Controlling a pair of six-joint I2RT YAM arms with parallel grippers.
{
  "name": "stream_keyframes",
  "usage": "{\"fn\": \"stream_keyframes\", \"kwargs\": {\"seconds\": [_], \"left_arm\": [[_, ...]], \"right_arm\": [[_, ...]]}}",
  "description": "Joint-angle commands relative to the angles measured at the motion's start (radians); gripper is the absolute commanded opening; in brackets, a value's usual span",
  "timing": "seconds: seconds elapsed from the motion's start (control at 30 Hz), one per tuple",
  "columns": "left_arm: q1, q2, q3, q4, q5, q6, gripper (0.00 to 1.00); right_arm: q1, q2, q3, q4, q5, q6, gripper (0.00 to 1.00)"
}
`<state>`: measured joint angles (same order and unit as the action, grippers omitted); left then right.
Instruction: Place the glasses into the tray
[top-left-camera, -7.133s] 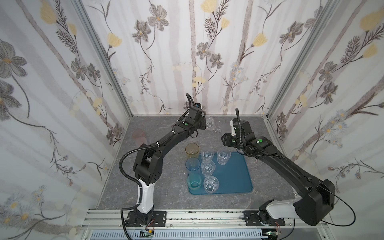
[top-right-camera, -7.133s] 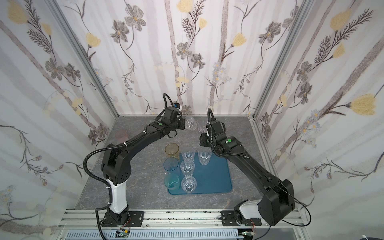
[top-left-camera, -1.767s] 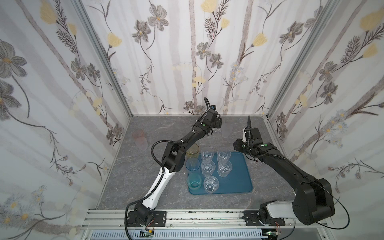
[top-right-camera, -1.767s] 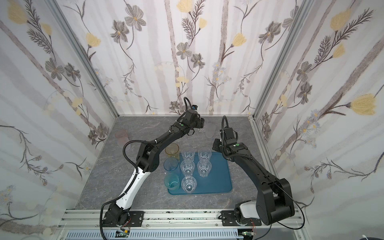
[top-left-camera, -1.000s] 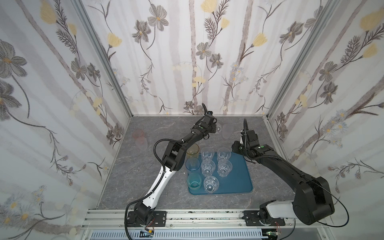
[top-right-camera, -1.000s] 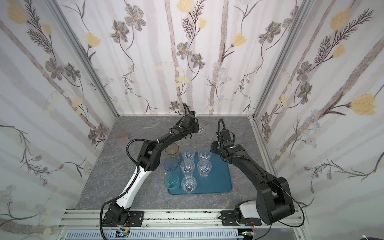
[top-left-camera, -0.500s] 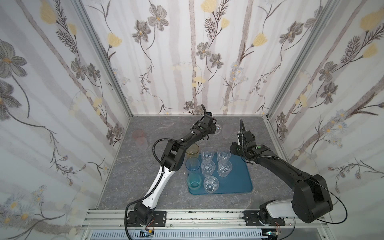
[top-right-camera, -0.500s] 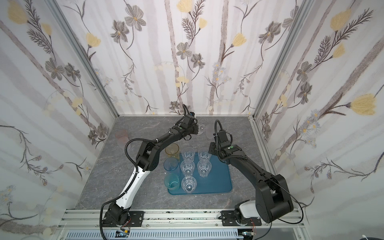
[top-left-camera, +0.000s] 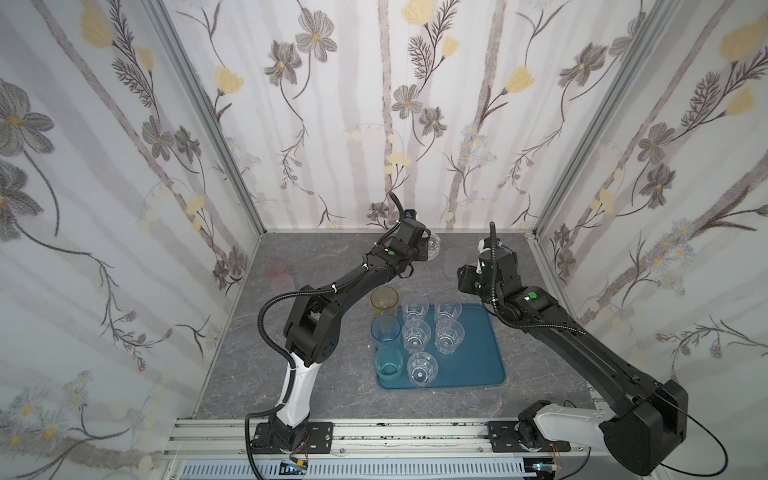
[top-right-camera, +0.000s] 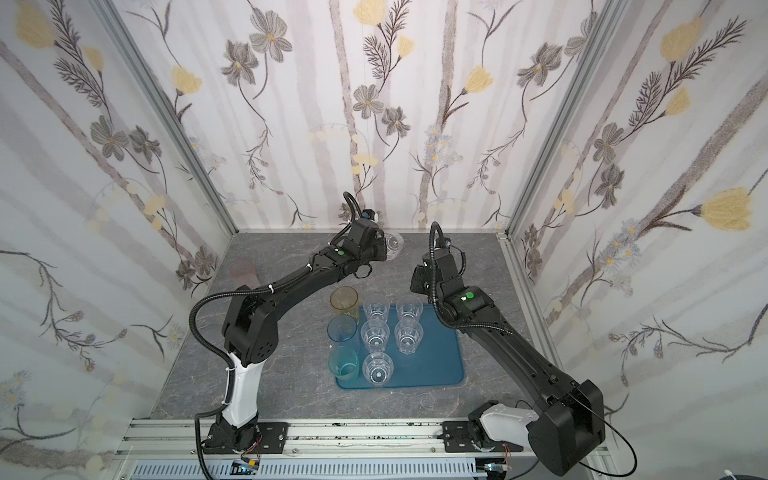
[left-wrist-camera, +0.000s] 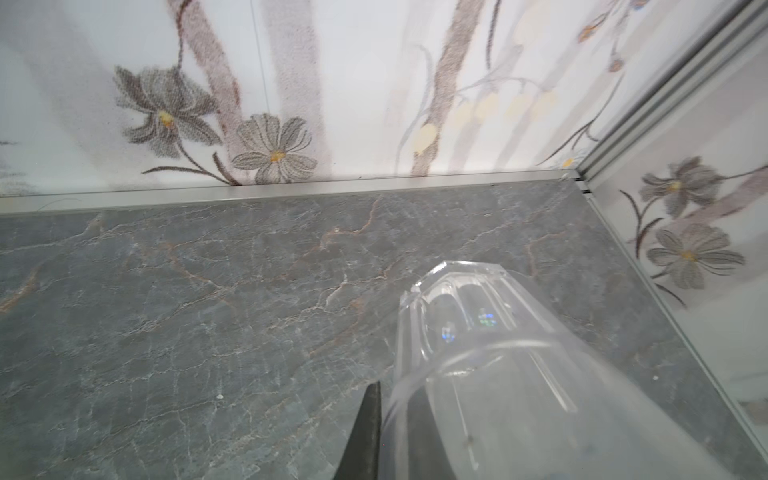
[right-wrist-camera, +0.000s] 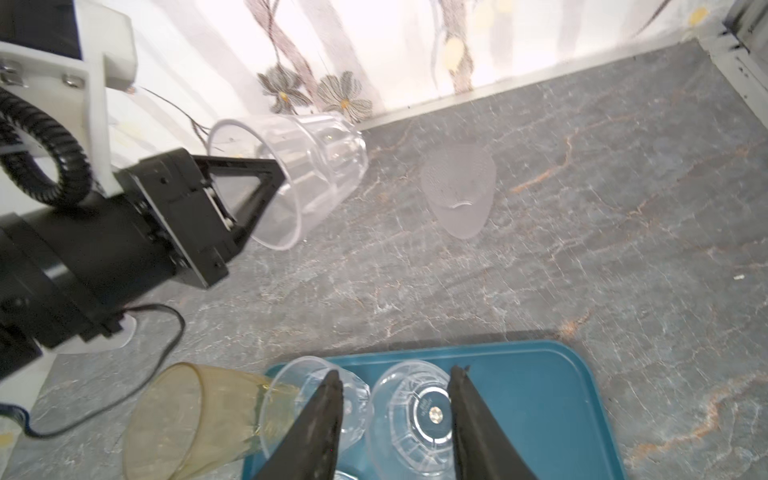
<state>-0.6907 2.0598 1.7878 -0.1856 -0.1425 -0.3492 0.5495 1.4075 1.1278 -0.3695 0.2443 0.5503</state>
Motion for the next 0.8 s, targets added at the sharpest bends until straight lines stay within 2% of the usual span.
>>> {"fn": "stream_keyframes", "kwargs": {"seconds": [0.0, 0.23, 0.4, 0.6, 0.77], "left_arm": [[-0.017, -0.055, -0.064, -0.002, -0.007, -0.051, 0.00], [-0.064, -0.185, -0.175, 0.011, 0.010, -0.107, 0.00], [-0.104, -0.194, -0.191, 0.014, 0.002, -0.118, 0.00], [-0.114, -0.193, -0.189, 0.018, 0.010, -0.124, 0.00], [-0.110, -0.194, -0.200, 0.018, 0.015, -0.122, 0.00]], "right_arm": [[0.040, 0.025, 0.060, -0.015, 0.089, -0.020, 0.45], [0.052, 0.106, 0.124, 0.009, 0.094, -0.058, 0.46], [0.054, 0.163, 0.167, 0.008, 0.059, -0.045, 0.45], [0.056, 0.169, 0.160, 0.018, 0.061, -0.031, 0.42], [0.065, 0.088, 0.122, 0.032, 0.041, -0.010, 0.41]]}}
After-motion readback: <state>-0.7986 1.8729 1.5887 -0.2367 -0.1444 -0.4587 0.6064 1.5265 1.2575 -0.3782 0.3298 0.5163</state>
